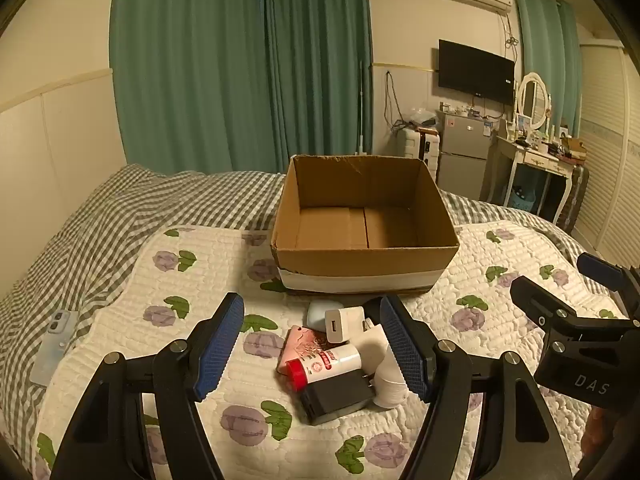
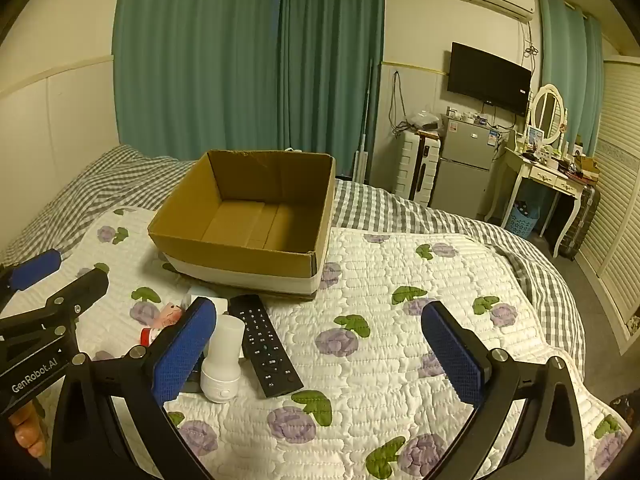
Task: Organize rigid objects
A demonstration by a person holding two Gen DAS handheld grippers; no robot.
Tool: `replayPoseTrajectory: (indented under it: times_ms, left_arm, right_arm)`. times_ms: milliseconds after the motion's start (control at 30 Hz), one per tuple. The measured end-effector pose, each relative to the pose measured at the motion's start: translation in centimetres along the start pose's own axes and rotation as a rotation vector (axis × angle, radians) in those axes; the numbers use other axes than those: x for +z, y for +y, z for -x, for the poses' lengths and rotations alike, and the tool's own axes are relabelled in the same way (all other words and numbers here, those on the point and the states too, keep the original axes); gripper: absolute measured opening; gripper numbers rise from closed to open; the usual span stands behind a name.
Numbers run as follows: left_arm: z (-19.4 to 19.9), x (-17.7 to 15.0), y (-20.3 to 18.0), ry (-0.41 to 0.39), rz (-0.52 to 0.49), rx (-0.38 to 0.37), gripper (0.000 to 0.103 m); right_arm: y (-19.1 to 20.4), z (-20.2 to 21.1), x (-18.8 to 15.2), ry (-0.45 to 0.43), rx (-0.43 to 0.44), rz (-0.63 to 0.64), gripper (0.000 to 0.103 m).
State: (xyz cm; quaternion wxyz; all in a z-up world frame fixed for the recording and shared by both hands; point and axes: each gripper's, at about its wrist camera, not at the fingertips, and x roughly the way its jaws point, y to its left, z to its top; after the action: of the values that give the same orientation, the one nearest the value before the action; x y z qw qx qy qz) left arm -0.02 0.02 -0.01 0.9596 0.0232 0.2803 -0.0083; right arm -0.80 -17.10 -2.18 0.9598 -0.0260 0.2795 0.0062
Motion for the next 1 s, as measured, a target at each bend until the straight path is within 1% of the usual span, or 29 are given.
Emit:
replayPoseTrajectory:
  times_ms: [1000]
  left_arm:
    - [-0.25,-0.18,-0.07,0.011,-0.006,0.003,0.073]
  right_arm:
    - [0.39,0.02,-0.19,0.002,0.0,0.004,0.103]
